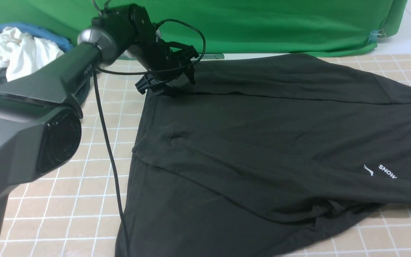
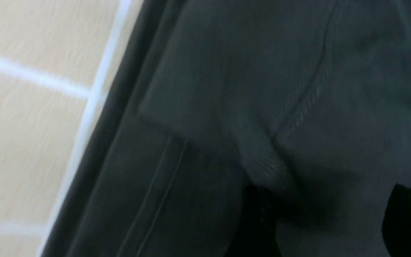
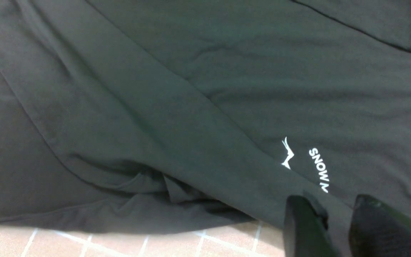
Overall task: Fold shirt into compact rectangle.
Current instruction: 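Grab the top left corner of the dark shirt with the left gripper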
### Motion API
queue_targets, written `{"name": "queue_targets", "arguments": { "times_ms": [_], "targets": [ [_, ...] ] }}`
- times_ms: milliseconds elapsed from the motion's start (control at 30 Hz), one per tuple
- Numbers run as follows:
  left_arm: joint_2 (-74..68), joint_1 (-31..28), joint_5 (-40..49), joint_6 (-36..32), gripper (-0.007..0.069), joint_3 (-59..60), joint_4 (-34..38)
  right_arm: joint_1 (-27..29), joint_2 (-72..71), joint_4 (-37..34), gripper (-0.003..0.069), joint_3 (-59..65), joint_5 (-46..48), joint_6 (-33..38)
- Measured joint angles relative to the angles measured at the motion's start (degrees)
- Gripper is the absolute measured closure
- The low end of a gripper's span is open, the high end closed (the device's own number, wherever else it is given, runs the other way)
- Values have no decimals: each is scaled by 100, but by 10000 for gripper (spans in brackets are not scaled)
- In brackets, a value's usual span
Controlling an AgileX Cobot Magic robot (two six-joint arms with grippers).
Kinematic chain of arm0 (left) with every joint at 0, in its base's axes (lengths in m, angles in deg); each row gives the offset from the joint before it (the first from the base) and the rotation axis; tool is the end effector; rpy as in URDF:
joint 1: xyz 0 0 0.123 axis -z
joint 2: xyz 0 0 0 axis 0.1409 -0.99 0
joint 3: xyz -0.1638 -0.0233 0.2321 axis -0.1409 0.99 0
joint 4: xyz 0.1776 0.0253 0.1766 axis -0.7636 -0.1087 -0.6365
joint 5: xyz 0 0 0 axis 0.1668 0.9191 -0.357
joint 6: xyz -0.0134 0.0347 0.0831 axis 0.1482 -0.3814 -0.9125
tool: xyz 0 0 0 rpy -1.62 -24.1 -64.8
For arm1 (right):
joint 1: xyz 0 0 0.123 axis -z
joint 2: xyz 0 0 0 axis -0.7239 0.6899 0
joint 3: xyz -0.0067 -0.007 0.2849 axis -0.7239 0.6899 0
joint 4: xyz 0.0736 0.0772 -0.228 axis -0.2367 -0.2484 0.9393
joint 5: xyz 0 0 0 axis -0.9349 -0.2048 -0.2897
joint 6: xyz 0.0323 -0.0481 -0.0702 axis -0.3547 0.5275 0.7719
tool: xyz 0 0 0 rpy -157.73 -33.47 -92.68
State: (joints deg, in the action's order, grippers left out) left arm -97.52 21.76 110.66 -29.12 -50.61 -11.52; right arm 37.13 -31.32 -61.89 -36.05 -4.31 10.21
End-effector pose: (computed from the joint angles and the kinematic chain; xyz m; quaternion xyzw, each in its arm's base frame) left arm 0.5307 -0.1492 0.1712 -0.1735 0.9390 -0.2153 0.2044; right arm 0.1560 0.0301 0.3072 -0.1193 0.9175 0.0396 0.3773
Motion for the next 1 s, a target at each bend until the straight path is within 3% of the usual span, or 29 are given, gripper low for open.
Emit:
{"name": "queue_targets", "arguments": {
  "times_ms": [200, 333, 433, 533, 667, 1000],
  "targets": [
    [-39, 0, -460, 7, 181, 0, 76, 0, 0, 0, 442, 0, -6, 0],
    [-78, 0, -764, 7, 234, 4, 118, 0, 0, 0, 442, 0, -14, 0],
    [-130, 0, -1034, 7, 309, 4, 248, 0, 0, 0, 442, 0, -14, 0],
    [-246, 0, -1286, 11, 482, 4, 391, 0, 0, 0, 442, 0, -14, 0],
    [-269, 0, -1253, 11, 600, 4, 397, 0, 0, 0, 442, 0, -14, 0],
    [335, 2, -502, -9, 611, 6, 33, 0, 0, 0, 429, 0, -52, 11]
  ]
}}
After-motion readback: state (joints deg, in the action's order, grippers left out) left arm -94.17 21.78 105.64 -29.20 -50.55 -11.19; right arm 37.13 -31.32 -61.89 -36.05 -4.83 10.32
